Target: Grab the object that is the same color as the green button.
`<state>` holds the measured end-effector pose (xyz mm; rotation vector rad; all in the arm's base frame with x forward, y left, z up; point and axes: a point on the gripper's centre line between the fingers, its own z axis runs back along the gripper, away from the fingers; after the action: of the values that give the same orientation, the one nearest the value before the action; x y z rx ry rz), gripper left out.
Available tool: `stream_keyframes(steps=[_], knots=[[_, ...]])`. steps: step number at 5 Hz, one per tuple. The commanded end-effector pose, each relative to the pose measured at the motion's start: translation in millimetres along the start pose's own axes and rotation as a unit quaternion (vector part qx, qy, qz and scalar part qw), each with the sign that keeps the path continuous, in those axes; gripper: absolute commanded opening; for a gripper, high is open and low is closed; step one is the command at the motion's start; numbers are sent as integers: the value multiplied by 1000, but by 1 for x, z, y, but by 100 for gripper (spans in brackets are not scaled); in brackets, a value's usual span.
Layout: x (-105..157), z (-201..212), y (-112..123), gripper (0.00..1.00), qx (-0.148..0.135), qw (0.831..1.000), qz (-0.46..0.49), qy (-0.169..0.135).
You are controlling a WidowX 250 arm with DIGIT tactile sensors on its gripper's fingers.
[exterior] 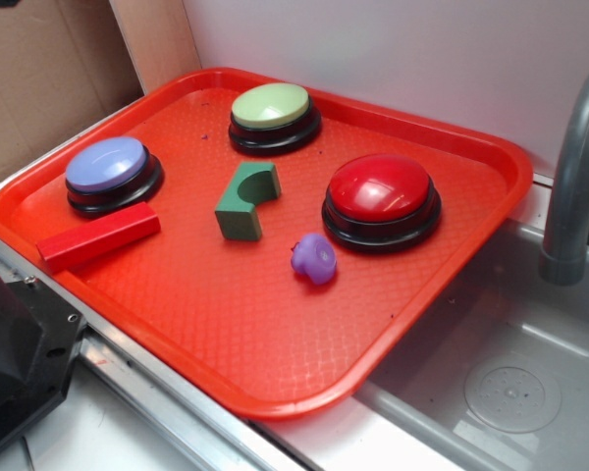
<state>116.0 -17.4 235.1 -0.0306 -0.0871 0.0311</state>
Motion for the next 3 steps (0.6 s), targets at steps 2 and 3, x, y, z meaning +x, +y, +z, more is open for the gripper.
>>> stream_keyframes(steps=[2, 3], knots=[[9, -11, 5, 100, -3, 999, 41, -5], [22, -28, 8, 100, 10, 997, 80, -4]])
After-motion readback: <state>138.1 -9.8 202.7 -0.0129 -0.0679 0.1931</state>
